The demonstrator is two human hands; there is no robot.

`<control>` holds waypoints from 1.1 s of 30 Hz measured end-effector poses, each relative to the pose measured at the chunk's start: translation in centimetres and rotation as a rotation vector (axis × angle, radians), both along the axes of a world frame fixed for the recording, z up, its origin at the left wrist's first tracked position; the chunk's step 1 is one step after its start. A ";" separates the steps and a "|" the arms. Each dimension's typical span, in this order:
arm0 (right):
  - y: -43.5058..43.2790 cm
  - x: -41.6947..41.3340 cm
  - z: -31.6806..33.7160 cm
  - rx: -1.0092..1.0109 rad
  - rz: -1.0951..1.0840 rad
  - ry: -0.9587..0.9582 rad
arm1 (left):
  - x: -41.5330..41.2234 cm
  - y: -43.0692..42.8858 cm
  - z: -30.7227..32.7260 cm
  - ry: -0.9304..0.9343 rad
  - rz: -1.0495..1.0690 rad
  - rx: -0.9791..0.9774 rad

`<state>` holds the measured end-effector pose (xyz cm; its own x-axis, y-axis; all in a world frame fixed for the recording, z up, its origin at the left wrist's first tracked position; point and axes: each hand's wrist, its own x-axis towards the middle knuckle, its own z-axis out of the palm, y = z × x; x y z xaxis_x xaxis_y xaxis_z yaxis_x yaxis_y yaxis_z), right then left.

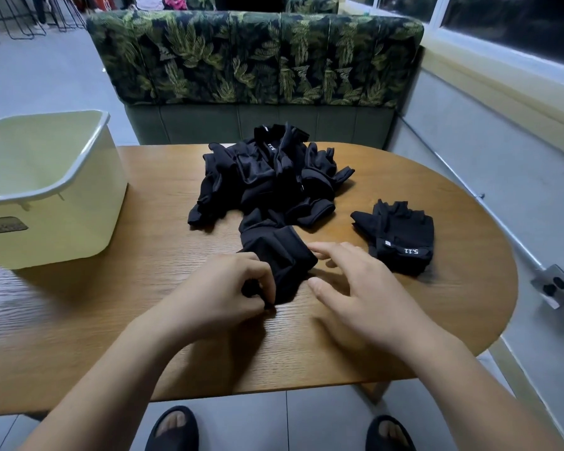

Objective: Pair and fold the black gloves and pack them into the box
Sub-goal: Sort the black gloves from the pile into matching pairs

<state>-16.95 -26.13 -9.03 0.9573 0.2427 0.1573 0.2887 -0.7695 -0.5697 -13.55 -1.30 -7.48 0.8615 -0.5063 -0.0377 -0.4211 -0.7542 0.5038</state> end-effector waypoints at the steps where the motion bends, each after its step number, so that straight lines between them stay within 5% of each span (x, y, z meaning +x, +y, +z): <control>1: 0.2 0.1 -0.1 0.024 -0.018 0.019 | 0.0 0.1 0.2 0.031 -0.006 -0.023; 8: 1.7 0.7 -1.2 0.157 -0.167 0.093 | 0.2 0.3 0.4 0.002 0.096 -0.312; 14: 2.9 1.1 -1.3 0.090 -0.218 0.116 | 0.8 0.7 -1.0 0.007 0.253 -0.175; 20: 2.7 0.9 0.2 0.256 -0.164 0.187 | 0.2 0.4 -0.3 0.043 0.305 -0.209; 33: 0.5 -1.1 5.0 0.669 -0.084 -0.071 | -1.3 -0.8 2.2 0.241 0.145 -0.890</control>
